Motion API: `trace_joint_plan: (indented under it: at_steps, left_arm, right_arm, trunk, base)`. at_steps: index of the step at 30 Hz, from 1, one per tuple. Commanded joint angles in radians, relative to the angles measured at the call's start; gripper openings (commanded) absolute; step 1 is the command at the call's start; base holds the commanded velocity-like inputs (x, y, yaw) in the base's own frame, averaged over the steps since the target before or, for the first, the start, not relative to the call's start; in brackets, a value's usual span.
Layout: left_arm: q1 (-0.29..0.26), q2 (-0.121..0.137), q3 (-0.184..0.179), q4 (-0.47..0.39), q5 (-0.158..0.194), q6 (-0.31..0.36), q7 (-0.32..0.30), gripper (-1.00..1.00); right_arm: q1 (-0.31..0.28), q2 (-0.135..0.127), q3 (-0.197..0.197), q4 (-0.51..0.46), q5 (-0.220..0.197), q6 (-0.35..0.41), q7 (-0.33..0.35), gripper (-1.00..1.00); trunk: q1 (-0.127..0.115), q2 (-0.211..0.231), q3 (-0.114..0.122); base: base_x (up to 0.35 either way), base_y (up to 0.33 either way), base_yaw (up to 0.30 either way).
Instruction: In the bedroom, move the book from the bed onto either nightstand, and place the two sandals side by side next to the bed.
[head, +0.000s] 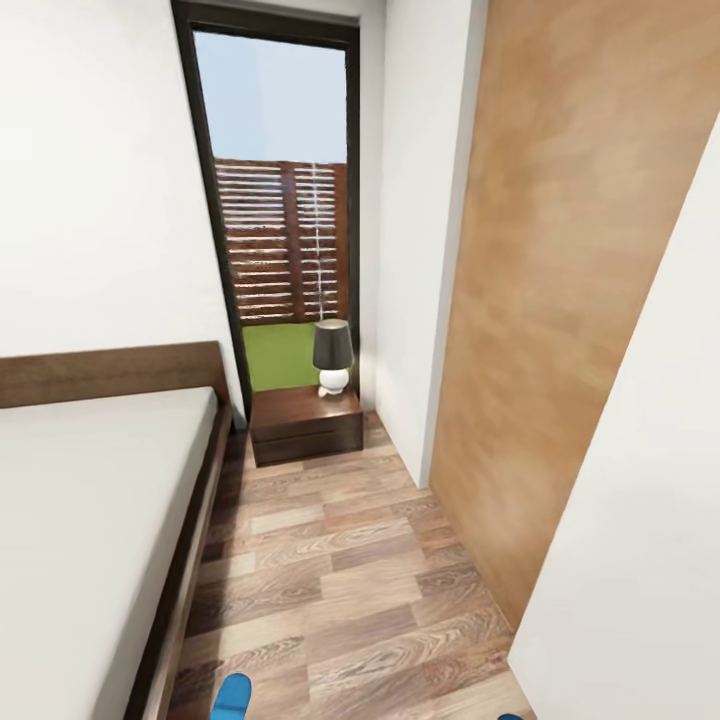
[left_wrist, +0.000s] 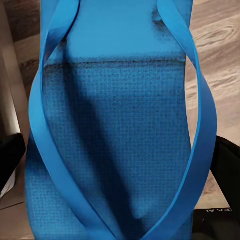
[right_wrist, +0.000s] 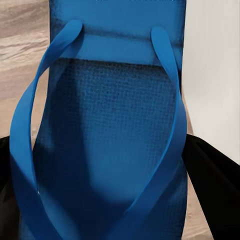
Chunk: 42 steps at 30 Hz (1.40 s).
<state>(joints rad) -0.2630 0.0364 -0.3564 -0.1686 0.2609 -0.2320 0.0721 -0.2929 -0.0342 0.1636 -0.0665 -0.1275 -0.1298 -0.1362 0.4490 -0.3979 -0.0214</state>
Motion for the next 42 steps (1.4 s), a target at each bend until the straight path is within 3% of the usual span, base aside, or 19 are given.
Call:
trace_joint_plan:
  at_steps: [1, 42]
  left_arm:
    - [-0.001, 0.0, -0.009, 0.0, 0.007, -0.003, 0.005, -1.0]
    - [-0.001, 0.0, -0.009, 0.0, 0.008, -0.003, 0.005, -1.0]
  right_arm:
    - [-0.001, 0.0, 0.008, 0.001, -0.012, -0.004, -0.002, -1.0]
    - [0.0, 0.001, 0.008, 0.001, -0.012, -0.004, -0.002, -1.0]
  trunk:
    - [0.001, -0.002, -0.002]
    - [0.001, -0.002, -0.002]
  base:
    - [0.229, -0.004, 0.004]
    - [0.229, -0.01, 0.014]
